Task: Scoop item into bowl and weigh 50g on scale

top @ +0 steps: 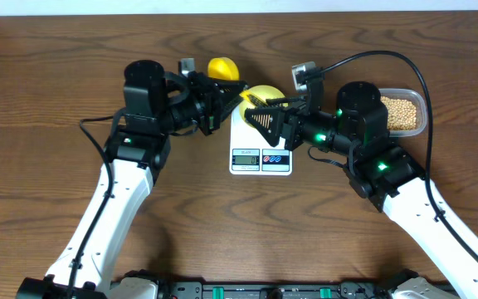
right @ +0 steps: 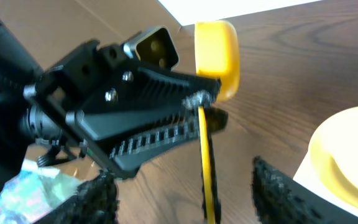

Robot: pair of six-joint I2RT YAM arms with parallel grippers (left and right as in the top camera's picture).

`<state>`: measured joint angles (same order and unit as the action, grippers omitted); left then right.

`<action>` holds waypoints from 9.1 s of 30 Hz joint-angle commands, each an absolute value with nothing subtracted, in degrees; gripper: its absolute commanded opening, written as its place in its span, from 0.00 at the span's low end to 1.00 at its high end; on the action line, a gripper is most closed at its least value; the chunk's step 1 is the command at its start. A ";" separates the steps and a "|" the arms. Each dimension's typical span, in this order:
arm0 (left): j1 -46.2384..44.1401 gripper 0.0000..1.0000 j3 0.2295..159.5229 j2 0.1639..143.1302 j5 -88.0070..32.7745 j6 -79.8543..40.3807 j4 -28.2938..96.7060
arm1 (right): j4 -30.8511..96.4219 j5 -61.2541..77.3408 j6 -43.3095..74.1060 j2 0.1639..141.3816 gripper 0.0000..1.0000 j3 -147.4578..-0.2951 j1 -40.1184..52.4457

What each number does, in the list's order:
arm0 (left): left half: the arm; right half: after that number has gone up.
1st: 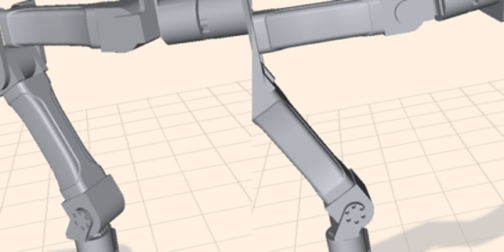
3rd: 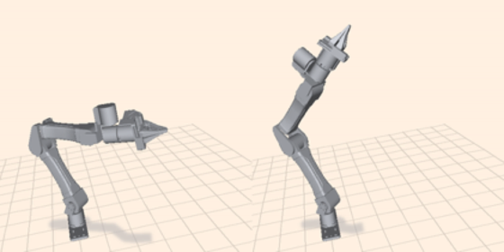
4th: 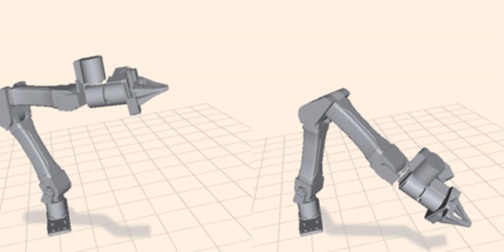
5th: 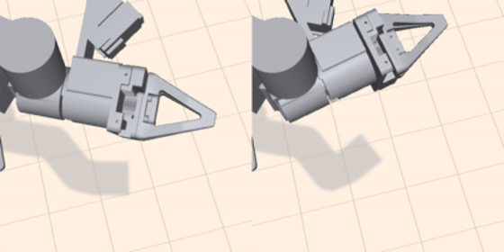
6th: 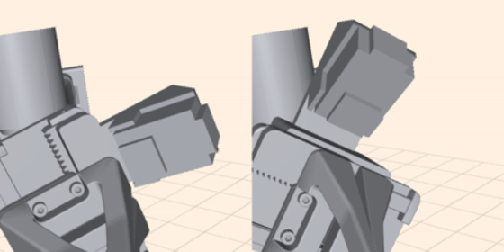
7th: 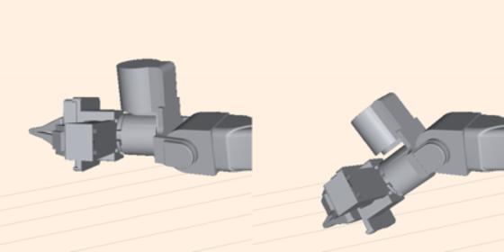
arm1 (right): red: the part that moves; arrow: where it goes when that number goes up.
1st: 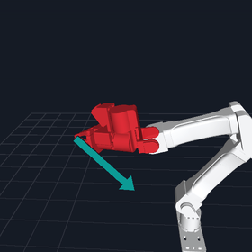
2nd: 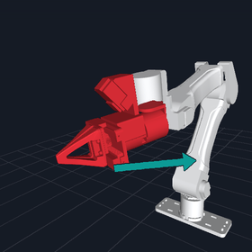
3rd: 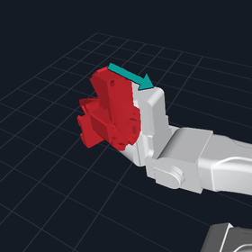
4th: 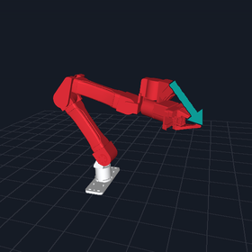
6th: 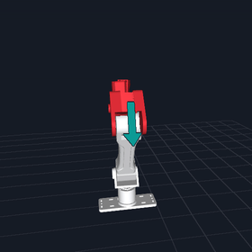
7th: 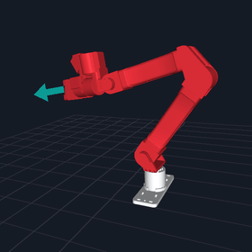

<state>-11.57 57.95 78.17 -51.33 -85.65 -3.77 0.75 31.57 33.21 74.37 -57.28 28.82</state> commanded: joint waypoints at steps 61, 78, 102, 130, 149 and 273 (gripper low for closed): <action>-13.85 0.61 58.89 77.36 -54.43 -86.70 -4.16 | -0.40 26.98 33.61 74.15 0.01 -58.35 30.00; -13.85 0.88 58.89 77.36 -54.41 -66.98 -3.38 | 1.76 7.84 36.10 69.04 0.01 -58.35 23.97; -13.85 0.89 58.87 77.43 -6.55 -19.97 36.14 | 21.47 10.63 5.67 59.37 0.01 -58.35 -0.10; -13.85 0.90 58.87 77.45 -2.72 -19.97 36.25 | 20.40 6.35 7.64 65.60 0.01 -58.35 -2.76; -13.85 0.90 58.87 77.45 -2.72 -19.97 36.21 | 10.68 5.96 9.39 65.91 0.01 -58.35 -4.51; -23.81 0.90 58.83 77.45 -17.30 3.16 33.17 | 28.10 5.56 1.58 75.61 0.01 -58.35 -9.45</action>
